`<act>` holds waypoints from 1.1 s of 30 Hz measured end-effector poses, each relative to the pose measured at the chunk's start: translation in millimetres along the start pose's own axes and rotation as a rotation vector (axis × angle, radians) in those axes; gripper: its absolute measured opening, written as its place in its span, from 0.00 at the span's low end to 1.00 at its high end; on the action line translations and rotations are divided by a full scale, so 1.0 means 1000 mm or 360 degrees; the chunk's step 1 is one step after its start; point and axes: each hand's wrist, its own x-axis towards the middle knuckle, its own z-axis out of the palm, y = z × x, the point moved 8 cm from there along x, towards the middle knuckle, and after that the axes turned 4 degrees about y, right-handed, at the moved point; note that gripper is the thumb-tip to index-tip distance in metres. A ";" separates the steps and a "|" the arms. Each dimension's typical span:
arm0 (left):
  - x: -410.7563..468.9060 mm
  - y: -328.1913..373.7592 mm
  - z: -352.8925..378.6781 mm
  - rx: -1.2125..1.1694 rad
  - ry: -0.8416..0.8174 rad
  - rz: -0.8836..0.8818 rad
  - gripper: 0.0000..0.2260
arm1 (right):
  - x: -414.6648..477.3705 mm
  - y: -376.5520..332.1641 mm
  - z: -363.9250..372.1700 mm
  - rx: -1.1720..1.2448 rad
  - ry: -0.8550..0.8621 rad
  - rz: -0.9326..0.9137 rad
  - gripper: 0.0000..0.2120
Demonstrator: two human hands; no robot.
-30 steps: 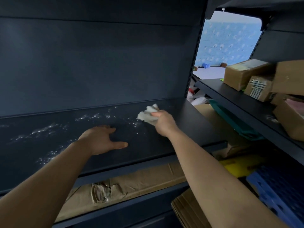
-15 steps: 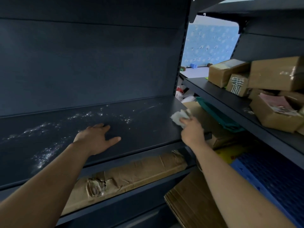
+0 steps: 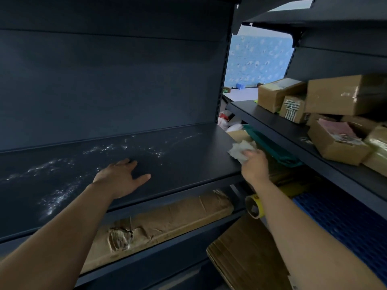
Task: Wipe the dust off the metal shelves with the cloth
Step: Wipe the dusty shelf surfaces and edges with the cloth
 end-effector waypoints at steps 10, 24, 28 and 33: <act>-0.001 -0.004 -0.004 -0.0072 0.0101 0.0015 0.39 | -0.050 -0.109 0.072 0.0180 -0.0498 -0.0573 0.16; 0.004 -0.023 0.000 0.0057 0.0454 -0.0084 0.37 | 0.091 -0.066 0.113 -0.0748 -0.0564 -0.0368 0.31; 0.003 -0.024 -0.001 0.0036 0.0476 -0.0090 0.36 | 0.063 -0.125 0.141 -0.0471 -0.0585 -0.0543 0.29; 0.003 -0.025 -0.002 0.0010 0.0478 -0.0099 0.36 | 0.007 -0.175 0.165 0.0165 -0.0570 -0.0735 0.25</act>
